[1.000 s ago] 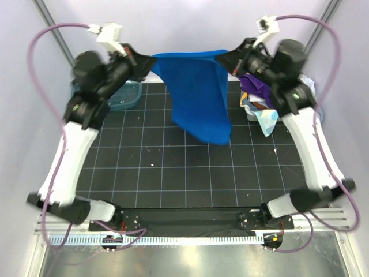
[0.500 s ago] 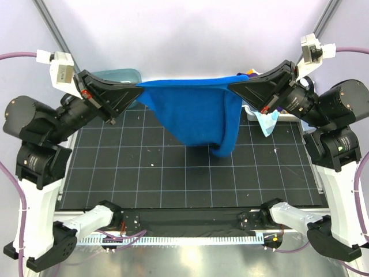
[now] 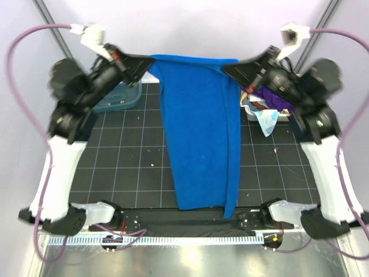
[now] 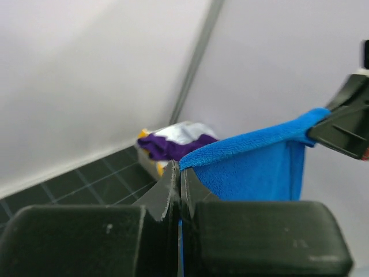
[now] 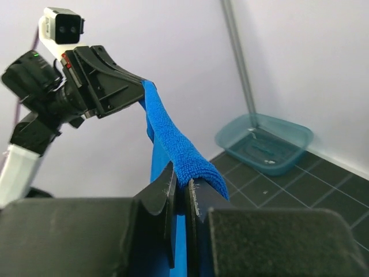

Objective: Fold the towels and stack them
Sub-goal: Flatten out the crumpled towel

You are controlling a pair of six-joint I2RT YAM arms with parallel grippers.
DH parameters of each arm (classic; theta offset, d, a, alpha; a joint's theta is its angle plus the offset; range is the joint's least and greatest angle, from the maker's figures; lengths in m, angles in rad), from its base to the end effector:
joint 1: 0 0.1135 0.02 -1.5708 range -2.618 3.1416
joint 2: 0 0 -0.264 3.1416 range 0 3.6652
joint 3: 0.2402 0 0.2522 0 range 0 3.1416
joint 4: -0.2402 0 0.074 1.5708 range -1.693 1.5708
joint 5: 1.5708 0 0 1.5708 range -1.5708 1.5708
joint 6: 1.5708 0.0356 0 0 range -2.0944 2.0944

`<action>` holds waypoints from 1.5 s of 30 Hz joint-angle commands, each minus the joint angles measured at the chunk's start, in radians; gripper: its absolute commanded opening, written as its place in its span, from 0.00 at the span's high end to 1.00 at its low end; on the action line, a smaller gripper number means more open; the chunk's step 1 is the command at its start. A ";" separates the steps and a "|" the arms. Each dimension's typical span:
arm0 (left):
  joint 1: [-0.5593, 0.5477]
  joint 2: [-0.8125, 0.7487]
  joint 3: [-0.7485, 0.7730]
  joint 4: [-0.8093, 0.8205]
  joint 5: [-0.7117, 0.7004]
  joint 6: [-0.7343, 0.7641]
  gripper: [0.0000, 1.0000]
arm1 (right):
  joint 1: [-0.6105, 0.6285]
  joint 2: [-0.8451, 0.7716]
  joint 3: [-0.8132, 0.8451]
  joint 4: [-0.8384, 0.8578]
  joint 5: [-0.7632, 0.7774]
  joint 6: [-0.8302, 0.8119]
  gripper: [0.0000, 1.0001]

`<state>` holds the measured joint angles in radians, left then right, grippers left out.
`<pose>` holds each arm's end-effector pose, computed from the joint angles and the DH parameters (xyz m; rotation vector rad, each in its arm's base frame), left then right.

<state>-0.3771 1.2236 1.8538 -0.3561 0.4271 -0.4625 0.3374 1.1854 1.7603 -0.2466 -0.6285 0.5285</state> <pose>0.1760 -0.0856 0.5834 0.3250 1.3509 -0.9832 0.1733 0.0830 0.5748 -0.4527 1.3187 1.1186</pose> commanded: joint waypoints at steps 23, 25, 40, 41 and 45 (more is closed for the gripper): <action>0.110 1.198 0.490 0.068 -0.323 0.084 1.00 | -0.141 1.210 0.495 0.084 0.248 -0.065 0.94; 0.118 1.229 0.524 0.072 -0.317 0.082 1.00 | -0.146 1.244 0.527 0.079 0.272 -0.059 0.94; 0.122 1.136 0.466 0.066 -0.341 0.012 0.20 | -0.132 1.087 0.497 -0.120 0.498 -0.073 0.18; 0.112 1.102 0.379 0.065 -0.355 -0.002 0.20 | -0.127 1.055 0.461 -0.129 0.509 -0.076 0.19; 0.045 0.904 0.103 0.069 -0.418 -0.080 0.26 | -0.052 0.861 0.241 -0.218 0.695 -0.122 0.24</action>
<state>-0.2733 2.3123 2.0861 -0.3172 0.0658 -0.4767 0.2165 2.2635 2.0857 -0.4068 -0.0895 0.4530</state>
